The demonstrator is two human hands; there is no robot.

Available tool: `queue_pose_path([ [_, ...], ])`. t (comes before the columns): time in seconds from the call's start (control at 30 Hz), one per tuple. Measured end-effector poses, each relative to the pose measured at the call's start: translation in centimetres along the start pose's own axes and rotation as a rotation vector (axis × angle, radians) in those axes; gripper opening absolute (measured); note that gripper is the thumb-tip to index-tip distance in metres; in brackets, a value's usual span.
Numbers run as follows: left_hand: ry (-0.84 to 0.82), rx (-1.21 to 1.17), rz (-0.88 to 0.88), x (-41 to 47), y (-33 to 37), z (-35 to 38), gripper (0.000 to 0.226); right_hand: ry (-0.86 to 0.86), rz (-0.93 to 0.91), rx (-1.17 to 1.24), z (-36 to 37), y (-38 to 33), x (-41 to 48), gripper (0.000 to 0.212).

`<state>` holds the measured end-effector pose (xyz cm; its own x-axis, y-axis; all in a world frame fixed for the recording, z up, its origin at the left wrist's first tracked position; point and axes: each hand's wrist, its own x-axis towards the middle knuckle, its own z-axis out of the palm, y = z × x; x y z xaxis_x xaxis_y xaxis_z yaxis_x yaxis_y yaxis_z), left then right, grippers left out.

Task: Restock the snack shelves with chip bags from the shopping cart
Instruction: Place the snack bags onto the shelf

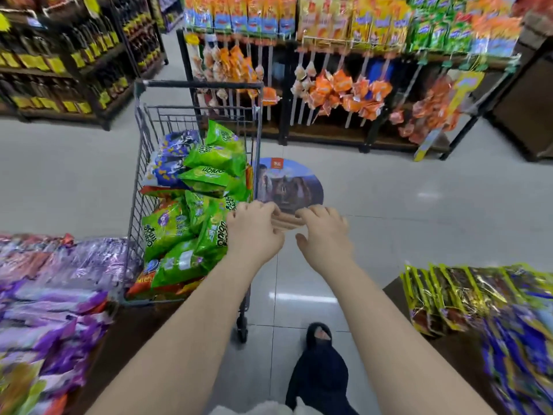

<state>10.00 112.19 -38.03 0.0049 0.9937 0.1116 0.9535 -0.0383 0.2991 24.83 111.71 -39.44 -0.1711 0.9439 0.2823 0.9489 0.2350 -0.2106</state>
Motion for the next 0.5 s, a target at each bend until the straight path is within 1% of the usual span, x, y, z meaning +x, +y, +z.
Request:
queue_pose_path([
  [0.1,0.051,0.024,-0.081,5.8,0.3,1.8,0.034,0.014,-0.079,0.024,2.7,2.7,5.9,0.032],
  [0.23,0.072,0.096,-0.203,13.8,0.0,2.3,0.035,-0.043,-0.229,0.025,4.8,5.7,14.6,0.034],
  [0.37,0.055,0.105,-0.456,20.1,-2.3,1.4,0.039,-0.129,-0.37,0.08,6.7,6.4,23.8,0.034],
  [0.43,0.077,0.088,-0.552,22.0,-3.6,1.5,0.039,-0.188,-0.424,0.115,7.8,6.1,27.9,0.034],
  [0.5,0.09,0.09,-0.627,23.3,-5.0,2.1,0.039,-0.256,-0.442,0.181,9.1,5.5,31.6,0.04],
])
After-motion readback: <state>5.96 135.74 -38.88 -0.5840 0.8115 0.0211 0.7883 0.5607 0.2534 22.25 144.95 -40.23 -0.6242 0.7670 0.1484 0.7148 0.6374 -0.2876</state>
